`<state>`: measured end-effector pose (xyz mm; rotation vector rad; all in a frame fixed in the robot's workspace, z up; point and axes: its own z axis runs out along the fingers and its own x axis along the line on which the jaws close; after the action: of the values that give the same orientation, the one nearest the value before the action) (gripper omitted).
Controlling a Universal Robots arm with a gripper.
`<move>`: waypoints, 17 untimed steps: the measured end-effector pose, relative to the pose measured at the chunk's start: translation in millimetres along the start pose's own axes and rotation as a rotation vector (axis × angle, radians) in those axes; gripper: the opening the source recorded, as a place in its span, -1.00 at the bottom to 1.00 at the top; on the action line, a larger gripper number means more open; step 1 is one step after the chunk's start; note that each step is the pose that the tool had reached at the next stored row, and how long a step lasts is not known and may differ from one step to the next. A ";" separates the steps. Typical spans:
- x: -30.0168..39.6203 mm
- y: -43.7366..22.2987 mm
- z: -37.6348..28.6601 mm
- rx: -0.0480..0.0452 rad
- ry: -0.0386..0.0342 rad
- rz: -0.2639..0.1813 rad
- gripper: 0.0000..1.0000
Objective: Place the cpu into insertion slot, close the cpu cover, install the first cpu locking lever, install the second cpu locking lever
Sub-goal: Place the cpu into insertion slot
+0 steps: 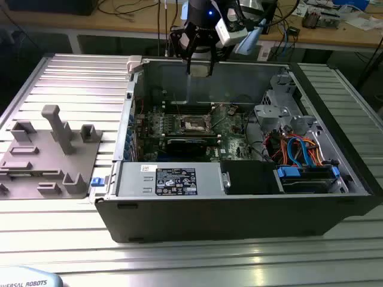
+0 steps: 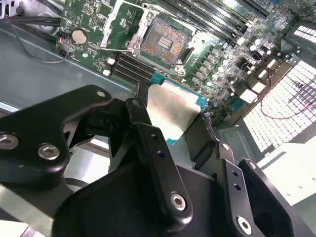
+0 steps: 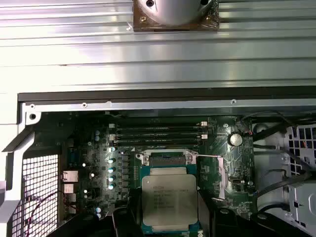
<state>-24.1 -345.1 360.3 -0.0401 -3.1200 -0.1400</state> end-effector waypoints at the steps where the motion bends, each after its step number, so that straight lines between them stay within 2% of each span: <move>1: 0.0 0.0 0.0 0.0000 0.0000 0.000 0.08; 12: -0.1 -0.4 4.1 0.0008 0.0000 0.000 0.08; 13: 0.0 -0.4 4.7 0.0044 -0.0001 0.000 0.08; 16: -0.1 -0.5 5.2 0.0260 -0.0007 0.000 0.08; 17: -0.2 -0.5 5.5 0.0301 -0.0008 0.000 0.08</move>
<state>-24.0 -345.1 354.8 -0.0403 -3.1222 -0.0930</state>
